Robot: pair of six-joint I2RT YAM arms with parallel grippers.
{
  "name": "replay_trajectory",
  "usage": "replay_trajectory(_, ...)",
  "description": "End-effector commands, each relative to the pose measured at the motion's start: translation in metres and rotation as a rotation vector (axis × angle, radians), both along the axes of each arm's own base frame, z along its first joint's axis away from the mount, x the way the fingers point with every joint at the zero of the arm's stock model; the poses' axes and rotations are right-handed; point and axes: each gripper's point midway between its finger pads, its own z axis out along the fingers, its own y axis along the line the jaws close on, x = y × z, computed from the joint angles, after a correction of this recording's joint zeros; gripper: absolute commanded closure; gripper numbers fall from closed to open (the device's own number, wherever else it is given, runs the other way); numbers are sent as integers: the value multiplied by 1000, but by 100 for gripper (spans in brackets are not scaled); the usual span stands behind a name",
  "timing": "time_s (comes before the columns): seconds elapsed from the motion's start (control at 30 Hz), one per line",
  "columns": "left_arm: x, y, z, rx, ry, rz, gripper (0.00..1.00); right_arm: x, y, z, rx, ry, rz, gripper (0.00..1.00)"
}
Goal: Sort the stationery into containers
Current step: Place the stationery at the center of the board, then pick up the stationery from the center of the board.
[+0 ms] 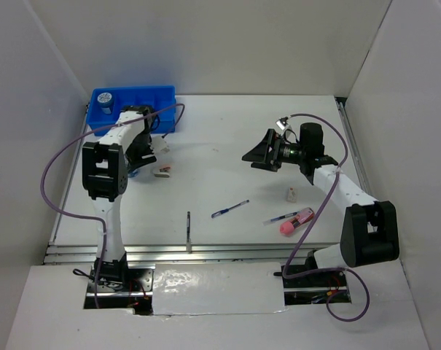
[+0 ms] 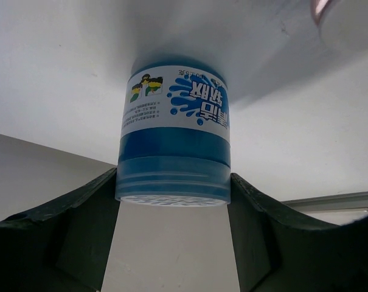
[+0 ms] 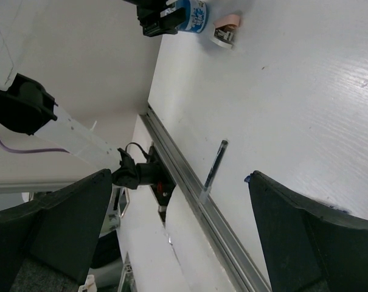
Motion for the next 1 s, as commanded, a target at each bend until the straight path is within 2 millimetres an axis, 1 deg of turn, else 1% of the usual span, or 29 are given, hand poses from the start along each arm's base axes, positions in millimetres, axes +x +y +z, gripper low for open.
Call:
replay_trajectory(0.0,17,-17,22,-70,-106,-47,29,0,-1,15,9,-65,4,0)
replay_trajectory(0.03,20,-19,27,-86,-127,-51,14,-1,-1,15,11,-64,7,0)
replay_trajectory(0.07,22,-21,27,-94,-142,-46,1,0,-1,18,12,-71,10,0)
replay_trajectory(0.2,29,-23,34,-125,-189,-44,1,-1,-1,21,12,-77,17,0)
replay_trajectory(0.3,42,-25,53,-165,-286,-43,1,-3,-1,23,3,-91,17,0)
replay_trajectory(0.33,44,-29,65,-198,-326,-48,1,-3,-2,23,0,-100,15,0)
replay_trajectory(0.4,50,-32,80,-231,-397,-44,1,-5,-2,23,-3,-101,17,0)
replay_trajectory(0.43,50,-38,100,-274,-456,-45,1,-5,-2,24,-4,-103,19,0)
replay_trajectory(0.47,54,-41,114,-303,-518,-29,1,-6,-2,24,-7,-104,21,0)
replay_trajectory(0.5,51,-40,141,-332,-599,-17,1,-6,-2,27,-13,-118,22,0)
replay_trajectory(0.53,51,-43,155,-375,-653,-1,1,-5,-2,27,-18,-131,25,0)
replay_trajectory(0.57,57,-39,167,-404,-756,78,1,-9,-1,26,-28,-119,28,0)
replay_trajectory(0.6,50,-37,197,-422,-855,111,1,-7,-2,27,-56,-164,30,0)
replay_trajectory(0.63,47,-33,209,-430,-913,155,1,-6,-3,27,-79,-185,28,0)
replay_trajectory(0.67,42,-29,217,-451,-966,242,1,-8,-4,22,-108,-174,26,0)
replay_trajectory(0.7,36,-22,214,-472,-985,282,1,-9,-5,23,-145,-229,35,0)
replay_trajectory(0.73,18,-7,215,-541,-1006,374,1,-10,-8,22,-183,-245,15,0)
replay_trajectory(0.77,9,-3,212,-595,-1005,414,1,-10,-11,21,-204,-256,6,0)
replay_trajectory(0.8,-2,-3,227,-662,-1066,418,1,-9,-15,19,-229,-278,1,0)
replay_trajectory(0.83,-11,-2,219,-722,-1058,460,1,-11,-18,14,-252,-270,-10,0)
replay_trajectory(0.87,-26,0,186,-800,-994,514,1,-13,-21,15,-268,-291,-12,0)
replay_trajectory(0.9,-32,-1,198,-844,-1074,484,1,-12,-26,9,-286,-280,-29,0)
replay_trajectory(0.93,-43,3,167,-864,-1039,546,1,-16,-28,10,-297,-285,-32,0)
replay_trajectory(0.97,-49,-2,162,-908,-1032,542,1,-17,-32,8,-313,-290,-37,0)
